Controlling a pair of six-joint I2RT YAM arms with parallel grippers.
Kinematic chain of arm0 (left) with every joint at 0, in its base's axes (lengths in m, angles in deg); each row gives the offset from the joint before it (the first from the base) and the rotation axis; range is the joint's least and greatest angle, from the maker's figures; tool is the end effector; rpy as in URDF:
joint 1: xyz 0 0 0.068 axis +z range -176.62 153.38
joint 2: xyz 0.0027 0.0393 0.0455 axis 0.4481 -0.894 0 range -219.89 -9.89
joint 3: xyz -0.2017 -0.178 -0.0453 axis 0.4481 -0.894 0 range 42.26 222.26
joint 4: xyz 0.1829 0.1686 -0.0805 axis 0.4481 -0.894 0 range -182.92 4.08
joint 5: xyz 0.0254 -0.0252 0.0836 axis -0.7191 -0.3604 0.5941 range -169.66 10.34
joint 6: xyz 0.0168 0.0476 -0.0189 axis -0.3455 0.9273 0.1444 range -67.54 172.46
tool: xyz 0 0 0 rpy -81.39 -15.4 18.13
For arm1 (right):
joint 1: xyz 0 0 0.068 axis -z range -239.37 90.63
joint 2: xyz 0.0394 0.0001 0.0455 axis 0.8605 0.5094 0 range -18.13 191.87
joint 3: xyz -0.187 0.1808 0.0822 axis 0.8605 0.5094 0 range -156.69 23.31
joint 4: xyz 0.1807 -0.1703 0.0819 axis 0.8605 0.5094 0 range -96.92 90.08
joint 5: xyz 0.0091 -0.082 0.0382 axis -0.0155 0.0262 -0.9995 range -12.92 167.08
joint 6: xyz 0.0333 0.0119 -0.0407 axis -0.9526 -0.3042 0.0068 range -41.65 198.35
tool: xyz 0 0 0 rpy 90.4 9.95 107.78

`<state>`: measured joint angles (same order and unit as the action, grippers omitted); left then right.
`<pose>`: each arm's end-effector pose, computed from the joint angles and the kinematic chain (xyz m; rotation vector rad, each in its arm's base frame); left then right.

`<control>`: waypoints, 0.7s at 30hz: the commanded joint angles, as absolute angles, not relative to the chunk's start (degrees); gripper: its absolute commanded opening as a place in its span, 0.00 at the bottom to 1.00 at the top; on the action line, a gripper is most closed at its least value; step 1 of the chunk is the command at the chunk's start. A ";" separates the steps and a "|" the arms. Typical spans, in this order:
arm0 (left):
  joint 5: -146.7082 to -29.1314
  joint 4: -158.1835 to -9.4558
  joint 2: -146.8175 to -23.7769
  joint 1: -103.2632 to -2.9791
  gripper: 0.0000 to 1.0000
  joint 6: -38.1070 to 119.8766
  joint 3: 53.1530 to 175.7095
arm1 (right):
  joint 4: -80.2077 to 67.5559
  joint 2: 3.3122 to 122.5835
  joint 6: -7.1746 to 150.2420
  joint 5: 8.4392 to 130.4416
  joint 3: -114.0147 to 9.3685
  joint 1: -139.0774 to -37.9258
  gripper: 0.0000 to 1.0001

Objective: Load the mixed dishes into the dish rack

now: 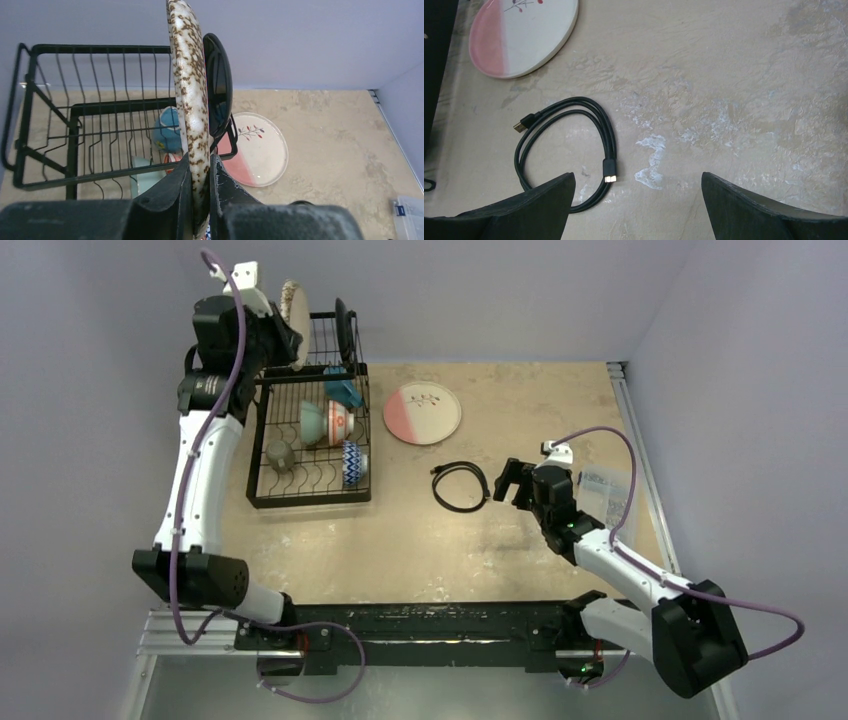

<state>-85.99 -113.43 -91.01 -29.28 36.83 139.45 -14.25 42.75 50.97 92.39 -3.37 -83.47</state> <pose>0.3049 -0.0181 0.4781 -0.1212 1.7768 -0.3284 0.2089 0.0831 0.2071 0.2255 2.0220 0.2953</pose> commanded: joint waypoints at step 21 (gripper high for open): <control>-92.79 -124.36 -117.17 -28.84 0.00 40.26 169.28 | -15.04 45.45 51.45 93.04 -5.85 -83.61 0.99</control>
